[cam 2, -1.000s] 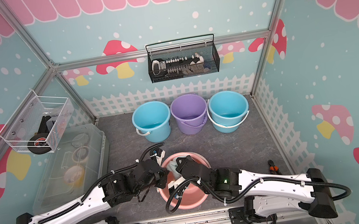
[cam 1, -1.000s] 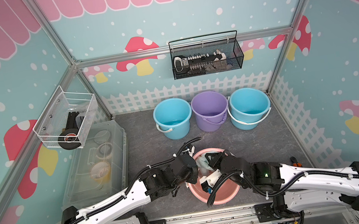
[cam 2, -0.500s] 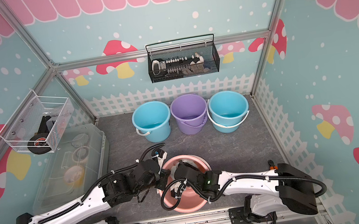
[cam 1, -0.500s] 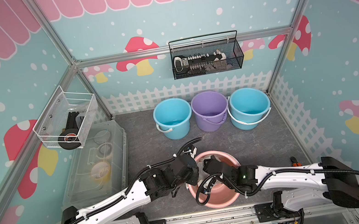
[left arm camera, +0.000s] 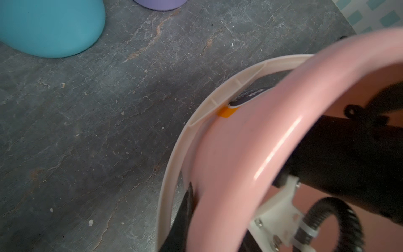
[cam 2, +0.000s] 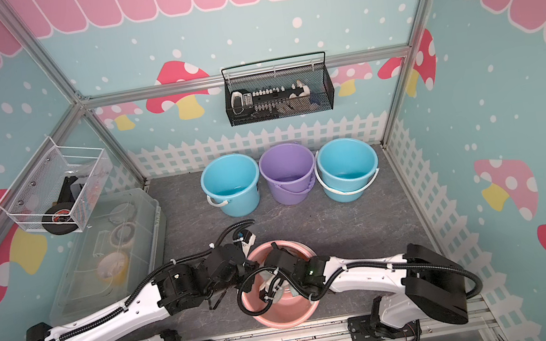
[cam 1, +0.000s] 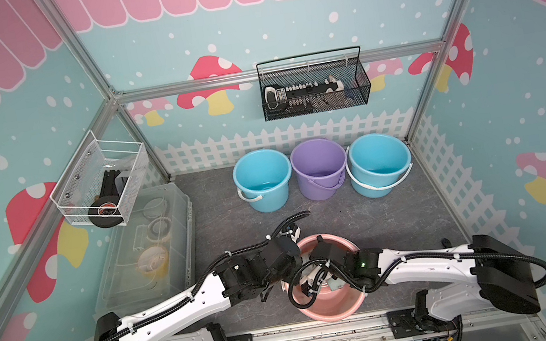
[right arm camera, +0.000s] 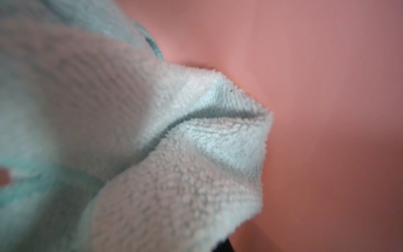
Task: Wipe the inside of the bucket with a cloth
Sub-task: Wipe the dirt from the inside of the bucket.
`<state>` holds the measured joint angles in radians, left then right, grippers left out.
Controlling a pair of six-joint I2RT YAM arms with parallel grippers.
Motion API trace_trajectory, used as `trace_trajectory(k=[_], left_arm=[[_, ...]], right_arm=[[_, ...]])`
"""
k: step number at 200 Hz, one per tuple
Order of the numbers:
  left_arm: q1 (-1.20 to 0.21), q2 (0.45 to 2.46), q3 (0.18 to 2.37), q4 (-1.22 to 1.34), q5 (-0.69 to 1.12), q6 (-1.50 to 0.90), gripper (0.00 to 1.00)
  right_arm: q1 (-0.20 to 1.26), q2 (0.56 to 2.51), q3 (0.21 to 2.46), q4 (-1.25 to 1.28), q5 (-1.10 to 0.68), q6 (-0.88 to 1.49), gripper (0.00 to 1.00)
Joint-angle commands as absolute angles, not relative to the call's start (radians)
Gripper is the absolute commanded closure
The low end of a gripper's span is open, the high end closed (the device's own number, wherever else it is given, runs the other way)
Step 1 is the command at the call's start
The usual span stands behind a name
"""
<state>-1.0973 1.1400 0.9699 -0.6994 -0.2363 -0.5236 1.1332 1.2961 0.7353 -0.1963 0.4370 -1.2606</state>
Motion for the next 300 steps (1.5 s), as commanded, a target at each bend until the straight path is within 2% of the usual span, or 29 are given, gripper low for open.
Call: trace_trajectory(k=[1, 47, 106, 164, 264, 300], left_arm=[[-1.096, 1.138, 1.019, -0.668, -0.293, -0.561, 1.00], [-1.074, 1.154, 1.014, -0.697, -0.305, -0.571, 1.00], [-1.068, 1.140, 1.014, -0.704, -0.310, -0.576, 1.00], [-1.069, 1.109, 1.007, -0.700, -0.290, -0.568, 1.00], [-1.069, 1.094, 0.997, -0.686, -0.275, -0.570, 1.00], [-1.069, 1.097, 0.996, -0.686, -0.303, -0.580, 1.00]], right_arm=[[1.158, 1.184, 0.796, -0.345, 0.462, -1.233, 1.00], [1.239, 1.032, 0.911, -0.520, 0.617, -1.317, 1.00], [1.298, 1.037, 0.998, -0.572, 0.805, -1.527, 1.00], [1.279, 1.187, 0.959, -0.574, 0.694, -1.413, 1.00], [1.189, 1.514, 0.840, -0.286, 0.448, -1.194, 1.00], [1.181, 1.503, 0.892, -0.400, 0.416, -1.074, 1.00]])
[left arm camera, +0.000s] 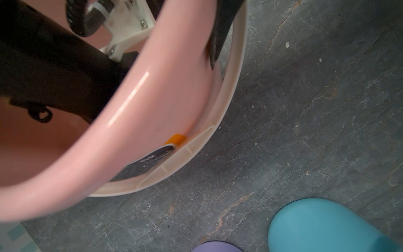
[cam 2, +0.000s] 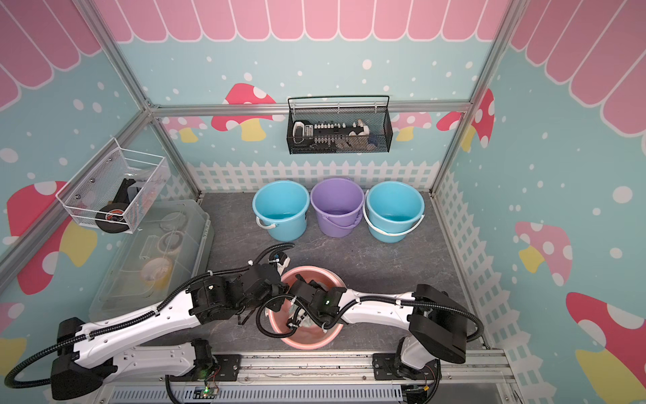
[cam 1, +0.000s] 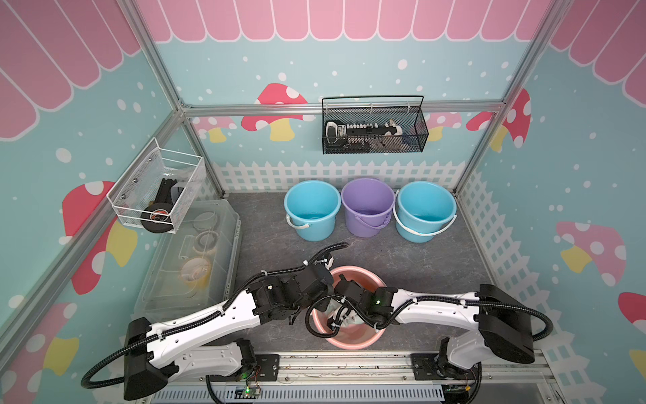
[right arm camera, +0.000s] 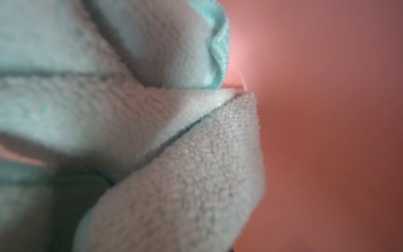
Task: Wipe the inside of the bucket with a cloth
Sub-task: Wipe the dirt from the inside of the bucket.
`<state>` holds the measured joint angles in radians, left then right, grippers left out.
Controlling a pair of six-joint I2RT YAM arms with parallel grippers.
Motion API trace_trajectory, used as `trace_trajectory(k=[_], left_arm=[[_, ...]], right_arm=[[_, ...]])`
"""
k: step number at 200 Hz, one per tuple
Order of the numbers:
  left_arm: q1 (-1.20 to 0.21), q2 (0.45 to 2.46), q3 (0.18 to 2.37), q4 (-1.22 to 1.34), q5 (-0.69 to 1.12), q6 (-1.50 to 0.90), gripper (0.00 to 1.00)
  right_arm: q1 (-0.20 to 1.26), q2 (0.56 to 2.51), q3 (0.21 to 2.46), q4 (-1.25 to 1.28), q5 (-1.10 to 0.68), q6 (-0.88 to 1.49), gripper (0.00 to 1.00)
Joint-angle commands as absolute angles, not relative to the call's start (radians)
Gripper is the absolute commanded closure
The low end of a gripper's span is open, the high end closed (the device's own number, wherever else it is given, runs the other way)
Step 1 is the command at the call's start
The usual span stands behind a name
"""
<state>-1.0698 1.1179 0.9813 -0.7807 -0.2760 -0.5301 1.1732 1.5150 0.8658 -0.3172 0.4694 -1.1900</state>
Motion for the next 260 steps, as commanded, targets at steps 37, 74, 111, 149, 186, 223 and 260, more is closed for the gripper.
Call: trace_trajectory(k=[37, 74, 111, 149, 186, 223, 260], left_arm=[[-1.067, 1.106, 0.997, -0.686, -0.314, -0.577, 1.00], [-1.065, 1.109, 0.992, -0.687, -0.349, -0.583, 1.00], [-1.062, 1.108, 0.988, -0.686, -0.346, -0.583, 1.00], [-1.058, 1.104, 0.984, -0.687, -0.336, -0.583, 1.00], [-1.054, 1.103, 0.986, -0.687, -0.330, -0.575, 1.00], [-1.055, 1.087, 0.978, -0.676, -0.325, -0.568, 1.00], [-1.055, 1.078, 0.976, -0.673, -0.290, -0.563, 1.00]], right_arm=[[1.210, 1.365, 1.023, -0.689, 0.420, -0.980, 1.00], [1.256, 1.275, 1.195, -0.989, 0.434, -0.888, 1.00], [1.314, 1.303, 1.404, -1.258, 0.512, -0.812, 1.00], [1.366, 1.400, 1.596, -1.466, 0.593, -0.761, 1.00], [1.367, 1.454, 1.573, -1.469, 0.593, -0.811, 1.00], [1.332, 1.436, 1.417, -1.284, 0.535, -0.882, 1.00], [1.272, 1.418, 1.247, -1.073, 0.467, -0.950, 1.00]])
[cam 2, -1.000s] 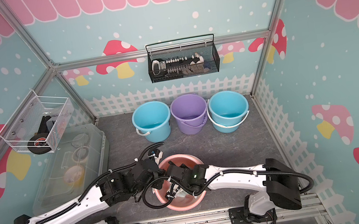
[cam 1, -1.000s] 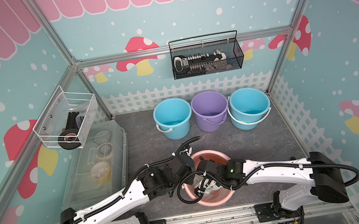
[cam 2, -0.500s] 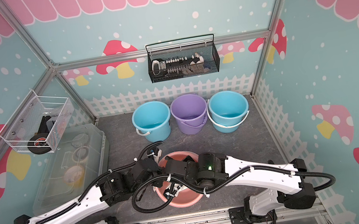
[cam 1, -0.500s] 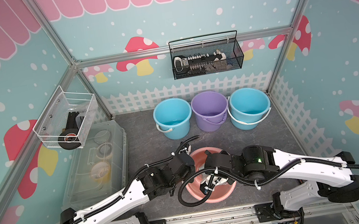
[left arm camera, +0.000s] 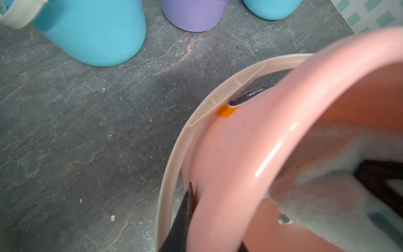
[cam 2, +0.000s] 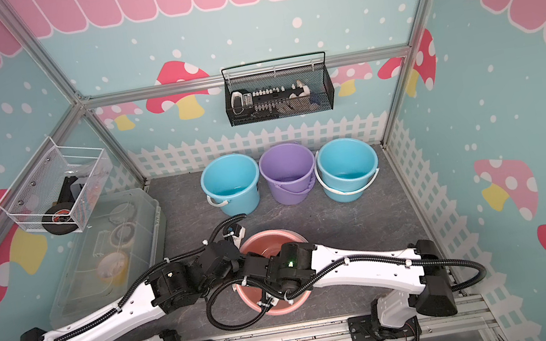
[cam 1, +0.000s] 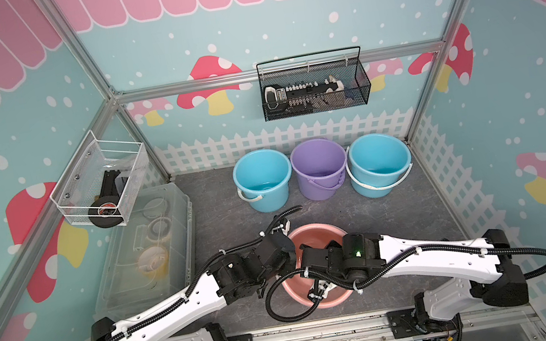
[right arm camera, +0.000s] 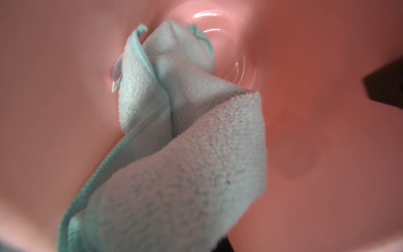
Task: Wipe the inside of the bucket with a cloth
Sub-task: Wipe the dirt from the inside of the bucket.
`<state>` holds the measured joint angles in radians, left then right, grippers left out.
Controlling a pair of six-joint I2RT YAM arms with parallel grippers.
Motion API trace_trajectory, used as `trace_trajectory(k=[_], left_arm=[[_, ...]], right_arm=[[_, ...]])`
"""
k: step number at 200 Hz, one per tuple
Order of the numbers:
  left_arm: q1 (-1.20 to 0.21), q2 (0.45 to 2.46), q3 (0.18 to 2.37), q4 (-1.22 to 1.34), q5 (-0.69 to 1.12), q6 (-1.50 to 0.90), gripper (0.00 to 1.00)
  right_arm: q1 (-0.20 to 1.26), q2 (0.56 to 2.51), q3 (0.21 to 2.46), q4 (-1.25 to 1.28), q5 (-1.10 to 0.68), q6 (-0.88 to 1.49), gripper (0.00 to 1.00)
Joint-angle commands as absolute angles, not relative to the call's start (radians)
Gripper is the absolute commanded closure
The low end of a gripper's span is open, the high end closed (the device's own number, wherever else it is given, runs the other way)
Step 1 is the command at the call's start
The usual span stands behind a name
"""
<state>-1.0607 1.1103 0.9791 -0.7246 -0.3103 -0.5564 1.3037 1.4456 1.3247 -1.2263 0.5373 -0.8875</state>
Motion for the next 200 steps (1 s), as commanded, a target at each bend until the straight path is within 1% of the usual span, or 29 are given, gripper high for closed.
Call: trace_trajectory(k=[1, 36, 85, 99, 134, 200], left_arm=[[-1.055, 1.078, 0.976, -0.673, -0.290, -0.563, 1.00], [-1.055, 1.078, 0.979, -0.672, -0.285, -0.561, 1.00], [-1.054, 1.085, 0.982, -0.661, -0.280, -0.560, 1.00], [-1.055, 1.088, 0.982, -0.660, -0.278, -0.561, 1.00], [-1.055, 1.089, 0.976, -0.661, -0.280, -0.568, 1.00], [-1.055, 1.077, 0.968, -0.660, -0.314, -0.575, 1.00]], right_arm=[[1.270, 1.418, 1.242, -1.066, 0.463, -0.952, 1.00], [1.204, 1.412, 1.082, -0.829, 0.392, -1.004, 1.00], [1.110, 1.488, 0.973, -0.620, 0.311, -0.993, 1.00], [1.101, 1.505, 0.966, -0.597, 0.304, -0.977, 1.00], [1.098, 1.492, 1.018, -0.648, 0.271, -0.895, 1.00], [1.098, 1.407, 1.229, -0.938, 0.302, -0.566, 1.00]])
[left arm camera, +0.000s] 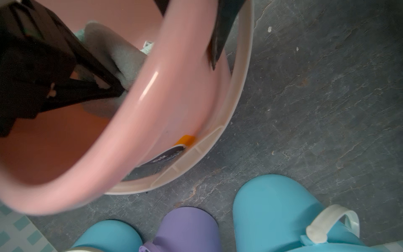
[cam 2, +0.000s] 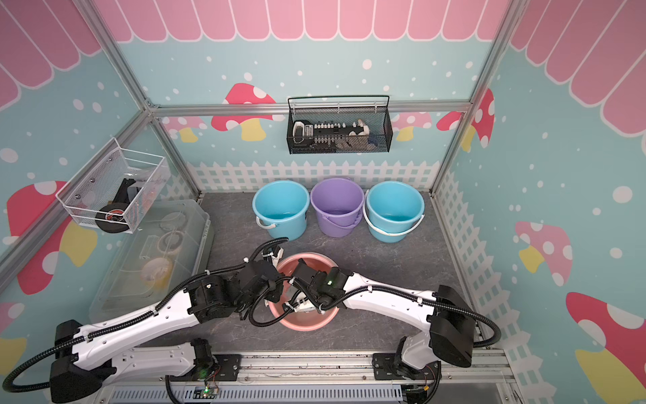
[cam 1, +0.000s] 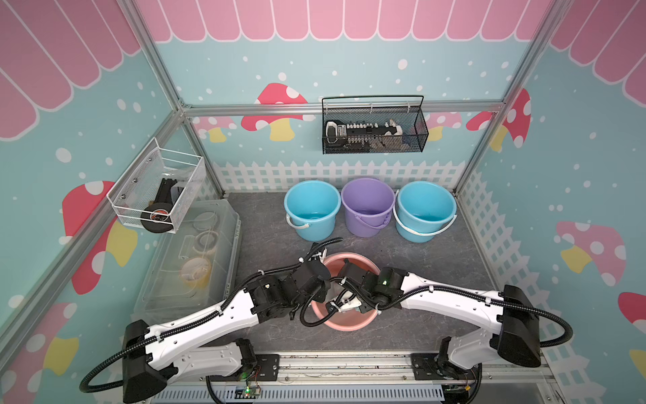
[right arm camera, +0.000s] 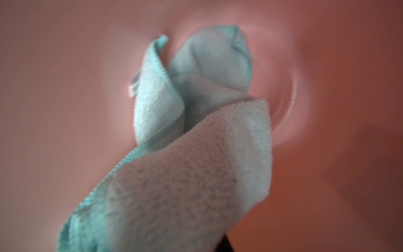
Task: Wipe the inside of the bucket with a cloth
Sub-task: Wipe the dirt from the inside of the bucket.
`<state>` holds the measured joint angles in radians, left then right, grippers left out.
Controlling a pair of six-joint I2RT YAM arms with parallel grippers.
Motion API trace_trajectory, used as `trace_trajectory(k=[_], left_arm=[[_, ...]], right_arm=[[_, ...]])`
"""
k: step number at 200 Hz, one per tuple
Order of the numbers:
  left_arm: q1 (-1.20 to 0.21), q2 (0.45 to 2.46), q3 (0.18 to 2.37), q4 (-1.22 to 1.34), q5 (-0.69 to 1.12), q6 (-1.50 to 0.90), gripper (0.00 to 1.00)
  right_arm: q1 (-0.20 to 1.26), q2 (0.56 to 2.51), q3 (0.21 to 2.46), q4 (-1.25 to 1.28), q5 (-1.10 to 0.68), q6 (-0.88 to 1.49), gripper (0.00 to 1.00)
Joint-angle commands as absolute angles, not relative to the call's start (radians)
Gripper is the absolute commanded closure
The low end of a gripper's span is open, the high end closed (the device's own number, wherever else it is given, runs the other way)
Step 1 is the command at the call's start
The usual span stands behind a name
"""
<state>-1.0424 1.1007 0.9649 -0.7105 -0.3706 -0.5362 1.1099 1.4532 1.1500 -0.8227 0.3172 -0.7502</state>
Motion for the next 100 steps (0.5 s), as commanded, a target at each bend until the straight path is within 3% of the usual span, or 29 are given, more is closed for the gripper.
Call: trace_trajectory(k=[1, 51, 100], left_arm=[[-1.055, 1.078, 0.968, -0.661, -0.313, -0.575, 1.00], [-1.054, 1.088, 0.975, -0.660, -0.314, -0.575, 1.00], [-1.055, 1.091, 0.973, -0.651, -0.293, -0.573, 1.00]], right_arm=[[1.099, 1.405, 1.231, -0.942, 0.302, -0.563, 1.00], [1.094, 1.433, 1.193, -0.950, 0.393, -0.506, 1.00], [1.064, 1.572, 1.122, -0.744, 0.397, -0.529, 1.00]])
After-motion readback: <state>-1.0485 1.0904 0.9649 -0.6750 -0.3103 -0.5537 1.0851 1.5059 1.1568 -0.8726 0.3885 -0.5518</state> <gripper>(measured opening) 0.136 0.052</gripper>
